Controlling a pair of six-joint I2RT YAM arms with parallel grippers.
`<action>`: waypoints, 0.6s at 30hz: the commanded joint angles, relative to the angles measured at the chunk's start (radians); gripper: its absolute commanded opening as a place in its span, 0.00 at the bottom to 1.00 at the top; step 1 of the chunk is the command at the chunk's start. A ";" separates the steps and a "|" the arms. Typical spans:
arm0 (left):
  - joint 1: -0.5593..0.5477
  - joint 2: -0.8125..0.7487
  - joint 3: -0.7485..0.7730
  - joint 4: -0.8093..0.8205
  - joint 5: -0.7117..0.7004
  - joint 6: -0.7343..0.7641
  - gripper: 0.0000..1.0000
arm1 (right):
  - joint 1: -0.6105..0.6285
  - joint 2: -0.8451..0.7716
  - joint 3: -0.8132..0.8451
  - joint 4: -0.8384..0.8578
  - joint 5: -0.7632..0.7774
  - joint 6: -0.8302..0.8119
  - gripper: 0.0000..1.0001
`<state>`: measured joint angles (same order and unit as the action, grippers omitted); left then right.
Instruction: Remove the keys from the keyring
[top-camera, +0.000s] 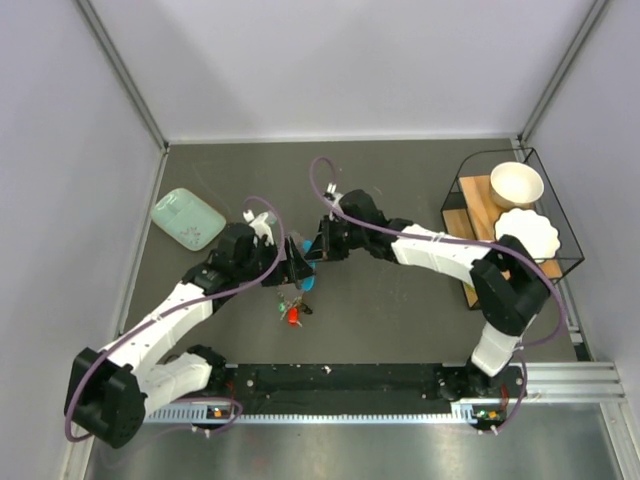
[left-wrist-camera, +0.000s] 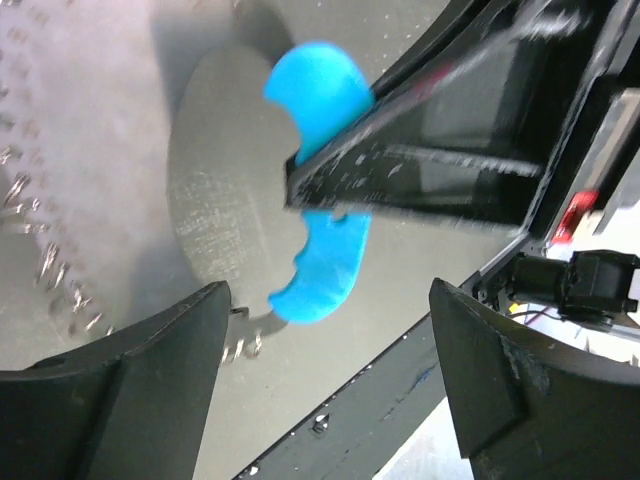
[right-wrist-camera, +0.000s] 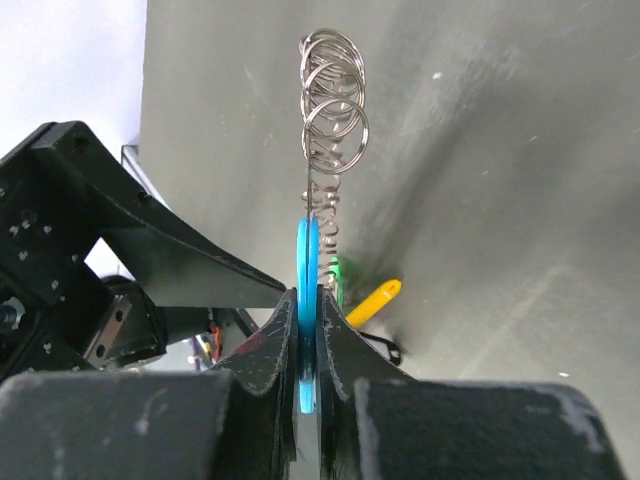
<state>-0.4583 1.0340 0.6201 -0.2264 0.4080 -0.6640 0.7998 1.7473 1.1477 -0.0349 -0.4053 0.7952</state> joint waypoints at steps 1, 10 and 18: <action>0.000 -0.066 0.114 -0.040 0.005 0.085 0.89 | -0.048 -0.204 0.035 0.036 -0.017 -0.213 0.00; 0.000 -0.178 0.289 -0.191 -0.098 0.274 0.95 | -0.050 -0.483 0.004 -0.054 0.055 -0.464 0.00; 0.017 -0.235 0.360 -0.162 0.124 0.288 0.95 | -0.056 -0.664 -0.025 0.023 -0.022 -0.502 0.00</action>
<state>-0.4473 0.8181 0.9310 -0.4244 0.3981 -0.4019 0.7452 1.1568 1.1393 -0.0963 -0.3695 0.3462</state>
